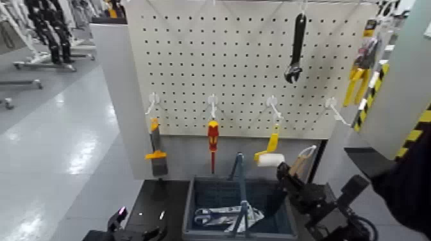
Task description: Put the tool with the wooden handle into the crate.
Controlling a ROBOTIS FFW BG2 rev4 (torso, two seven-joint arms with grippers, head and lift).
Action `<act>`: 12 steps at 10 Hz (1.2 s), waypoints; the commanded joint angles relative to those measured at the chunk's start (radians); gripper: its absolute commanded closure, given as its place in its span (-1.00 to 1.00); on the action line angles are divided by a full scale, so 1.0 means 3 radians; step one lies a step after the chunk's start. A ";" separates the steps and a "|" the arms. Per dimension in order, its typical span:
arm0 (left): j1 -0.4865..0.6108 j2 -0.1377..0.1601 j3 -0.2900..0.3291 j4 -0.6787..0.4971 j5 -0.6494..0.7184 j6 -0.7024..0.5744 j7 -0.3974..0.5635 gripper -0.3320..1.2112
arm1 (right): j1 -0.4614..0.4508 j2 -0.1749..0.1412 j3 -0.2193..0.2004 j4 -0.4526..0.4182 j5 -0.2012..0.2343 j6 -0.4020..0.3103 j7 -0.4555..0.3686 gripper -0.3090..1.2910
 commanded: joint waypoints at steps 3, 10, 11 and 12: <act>0.0002 -0.0005 0.0006 0.0000 0.0007 -0.0005 0.0000 -0.43 | -0.0044 -0.0005 0.0174 0.0046 -0.0047 0.0107 -0.0048 0.91; 0.0002 0.0000 0.0006 -0.0005 0.0018 -0.0010 0.0000 -0.43 | 0.0002 -0.0025 0.0082 -0.0148 0.0025 0.0286 -0.0079 -0.37; 0.0002 0.0000 0.0006 0.0000 0.0018 -0.0005 0.0000 -0.43 | 0.0008 -0.0025 0.0077 -0.0169 0.0035 0.0286 -0.0079 -0.47; 0.0002 0.0000 0.0006 0.0000 0.0018 -0.0005 0.0000 -0.43 | 0.0013 -0.0025 0.0077 -0.0179 0.0035 0.0286 -0.0074 -0.44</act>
